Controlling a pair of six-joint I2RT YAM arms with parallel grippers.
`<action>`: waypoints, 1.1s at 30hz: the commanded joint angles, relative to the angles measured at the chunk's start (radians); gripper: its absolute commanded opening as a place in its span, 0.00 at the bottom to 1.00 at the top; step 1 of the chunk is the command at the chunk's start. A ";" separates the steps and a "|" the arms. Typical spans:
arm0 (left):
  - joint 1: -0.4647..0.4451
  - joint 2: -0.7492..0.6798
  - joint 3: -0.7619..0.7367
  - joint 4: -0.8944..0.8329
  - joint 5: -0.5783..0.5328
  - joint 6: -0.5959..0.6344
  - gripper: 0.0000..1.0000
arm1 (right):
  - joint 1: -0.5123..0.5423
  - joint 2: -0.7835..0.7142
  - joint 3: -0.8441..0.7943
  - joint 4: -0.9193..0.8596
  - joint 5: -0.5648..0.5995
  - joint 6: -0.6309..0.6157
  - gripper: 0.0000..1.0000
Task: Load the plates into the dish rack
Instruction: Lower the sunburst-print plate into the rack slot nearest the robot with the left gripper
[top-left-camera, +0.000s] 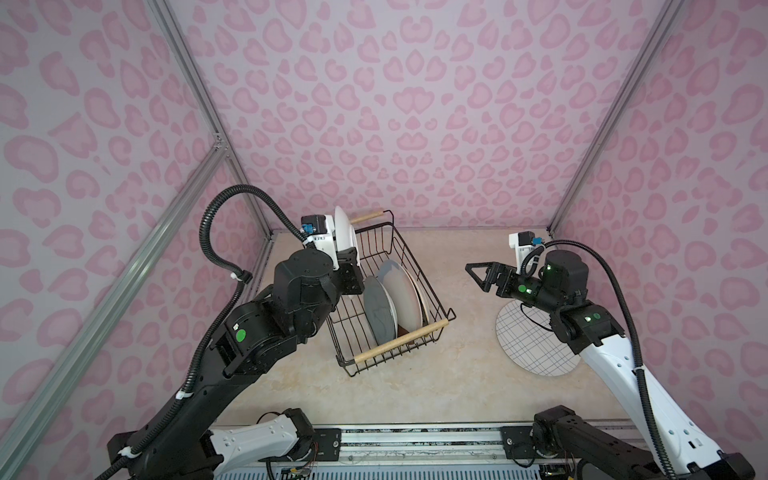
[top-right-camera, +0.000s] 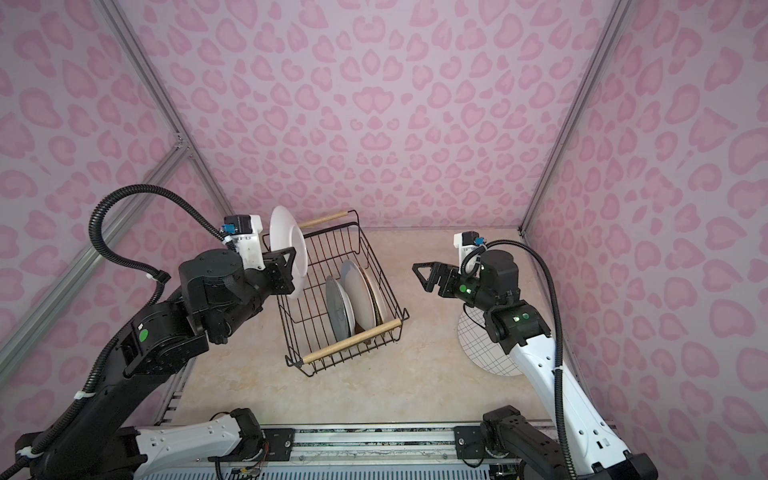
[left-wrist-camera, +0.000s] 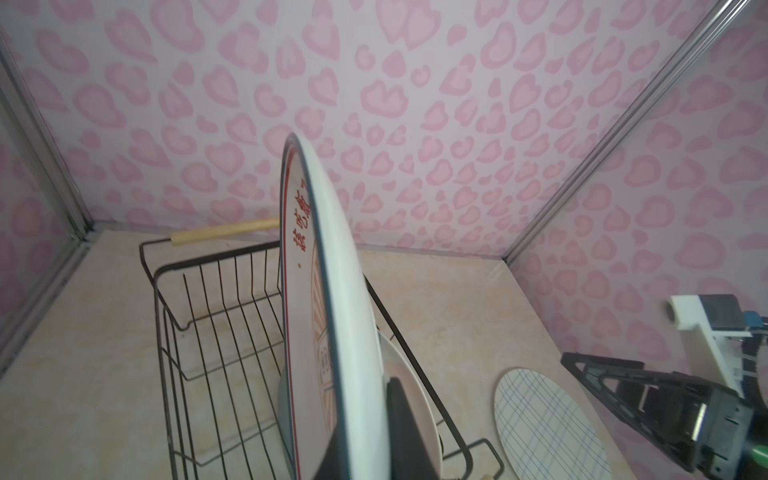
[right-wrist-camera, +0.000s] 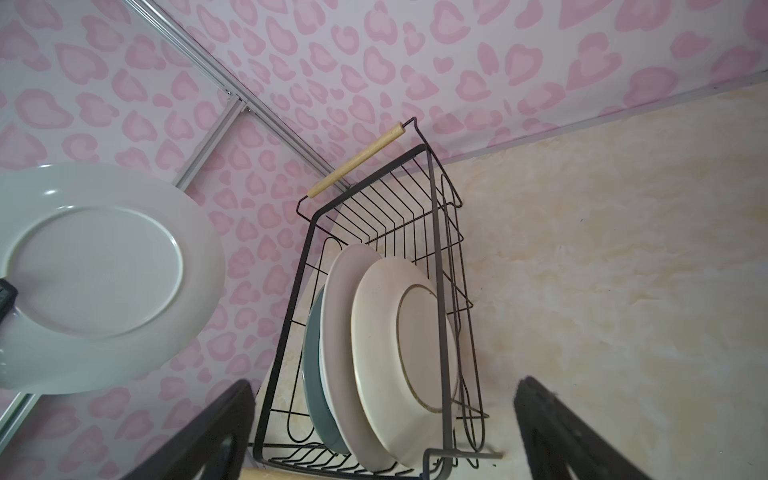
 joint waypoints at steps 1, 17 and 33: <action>0.083 -0.023 -0.054 -0.042 0.151 -0.232 0.04 | 0.031 0.003 -0.032 0.102 0.074 -0.095 0.97; 0.223 0.116 -0.226 -0.013 0.295 -0.379 0.03 | 0.053 -0.033 -0.280 0.341 0.076 -0.103 0.97; 0.245 0.186 -0.384 0.061 0.379 -0.405 0.03 | 0.059 -0.069 -0.326 0.350 0.141 -0.109 0.97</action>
